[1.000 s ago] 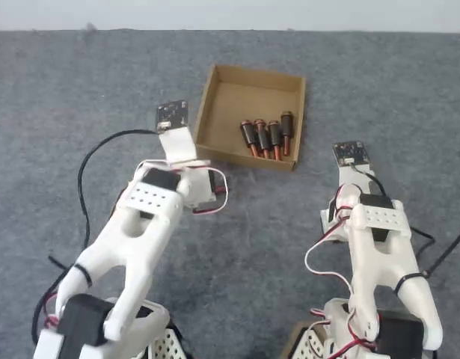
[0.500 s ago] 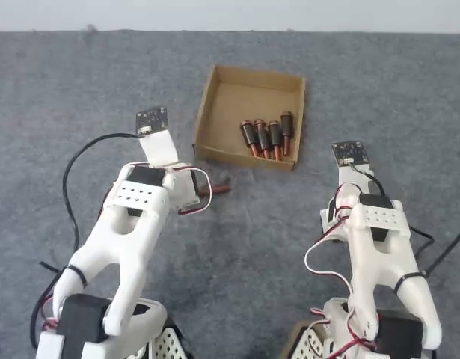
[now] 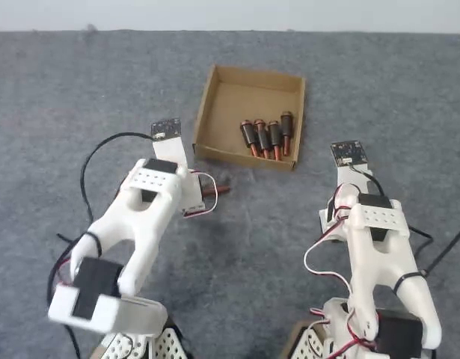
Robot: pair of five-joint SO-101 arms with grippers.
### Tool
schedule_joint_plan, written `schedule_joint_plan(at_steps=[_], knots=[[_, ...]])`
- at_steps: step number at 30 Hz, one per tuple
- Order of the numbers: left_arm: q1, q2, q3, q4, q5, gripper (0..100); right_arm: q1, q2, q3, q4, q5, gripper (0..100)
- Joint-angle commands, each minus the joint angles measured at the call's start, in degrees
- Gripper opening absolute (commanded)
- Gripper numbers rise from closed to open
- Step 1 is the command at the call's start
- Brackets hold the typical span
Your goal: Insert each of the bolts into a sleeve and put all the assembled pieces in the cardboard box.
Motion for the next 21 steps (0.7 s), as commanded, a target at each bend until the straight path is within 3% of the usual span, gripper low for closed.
schedule_joint_plan(at_steps=[1,21], knots=[[0.0,2.1,-5.2,1.1,-0.4,1,-0.4,-2.5,-0.3,-0.7,1.2,0.6],[-6.2,18.7,-26.9,-1.8,-0.2,1,-0.4,-2.5,-0.3,-0.6,1.2,0.6]])
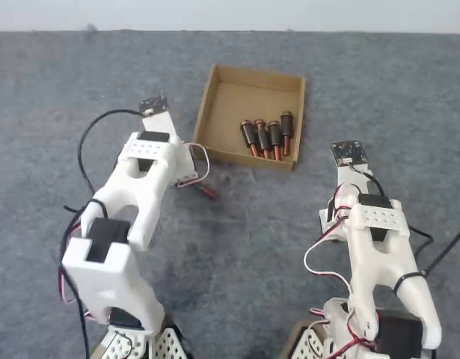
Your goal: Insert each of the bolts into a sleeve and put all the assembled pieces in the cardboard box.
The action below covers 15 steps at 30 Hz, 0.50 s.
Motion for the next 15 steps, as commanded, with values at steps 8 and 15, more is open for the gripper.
schedule_joint_plan(at_steps=[8,15], knots=[[1.3,6.2,-15.9,-0.8,0.9,1,-0.4,-2.5,-0.2,-0.7,1.2,0.6],[3.1,-0.4,-10.7,0.7,6.0,1,-0.5,-2.5,-0.2,-0.7,1.2,0.6]])
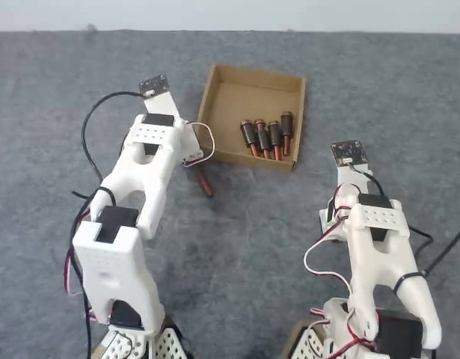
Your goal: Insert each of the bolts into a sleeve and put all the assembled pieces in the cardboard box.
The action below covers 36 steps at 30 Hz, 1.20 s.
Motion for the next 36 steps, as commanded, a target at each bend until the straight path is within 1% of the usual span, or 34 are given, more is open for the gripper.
schedule_joint_plan(at_steps=[1,7,9,11,13,16,18,23,29,36], knots=[[2.3,-7.9,3.5,-2.0,1.1,1,-0.5,-2.5,-0.2,-0.7,1.2,0.6],[6.0,-17.1,12.4,-5.8,1.3,2,-0.5,-2.5,-0.2,-0.7,1.2,0.6],[6.0,-18.1,14.3,-7.6,1.4,2,-0.5,-2.5,-0.2,-0.7,1.2,0.6],[5.4,-18.2,15.1,-9.0,3.0,2,-0.5,-2.5,-0.2,-0.7,1.2,0.6],[4.5,-18.1,15.3,-9.1,5.5,5,-0.5,-2.5,-0.2,-0.7,1.2,0.6],[3.8,-18.0,15.8,-9.1,7.2,13,-0.5,-2.5,-0.2,-0.7,1.2,0.6],[3.8,-16.7,15.3,-9.1,7.4,14,-0.5,-2.5,0.1,-0.7,1.2,0.6],[3.4,-10.4,11.3,-9.6,7.3,11,-0.5,-2.5,0.3,-0.7,1.2,0.6],[0.8,-4.0,4.2,-4.3,7.5,11,-0.5,-2.5,0.3,-0.7,1.2,0.6],[1.6,-1.6,2.0,-3.3,7.5,11,-0.5,-2.5,0.3,-0.7,1.2,0.6]])
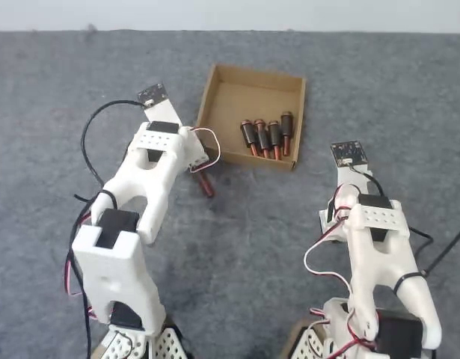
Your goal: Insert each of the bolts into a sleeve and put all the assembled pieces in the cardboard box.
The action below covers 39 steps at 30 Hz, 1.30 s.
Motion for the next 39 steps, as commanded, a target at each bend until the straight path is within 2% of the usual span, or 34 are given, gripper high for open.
schedule_joint_plan(at_steps=[1,5,11,19,22,39], knots=[[1.2,-0.4,-2.8,0.4,0.4,10,-0.5,-2.5,0.0,-0.7,1.2,0.6],[2.5,-0.4,-2.5,0.4,0.3,1,-0.5,-2.5,0.0,-0.7,1.2,0.6],[2.5,-0.4,-2.0,0.4,-0.5,1,-0.5,-2.5,0.0,-0.7,1.2,0.6],[2.5,-1.5,-2.2,4.7,-17.3,1,-0.5,-2.5,0.0,-0.7,1.2,0.6],[2.5,-3.9,-0.9,5.0,-21.5,1,-0.5,-2.5,0.0,-0.7,1.2,0.6],[0.1,-23.7,25.7,-10.9,-22.0,1,-0.4,-2.7,-0.1,-0.7,1.2,0.6]])
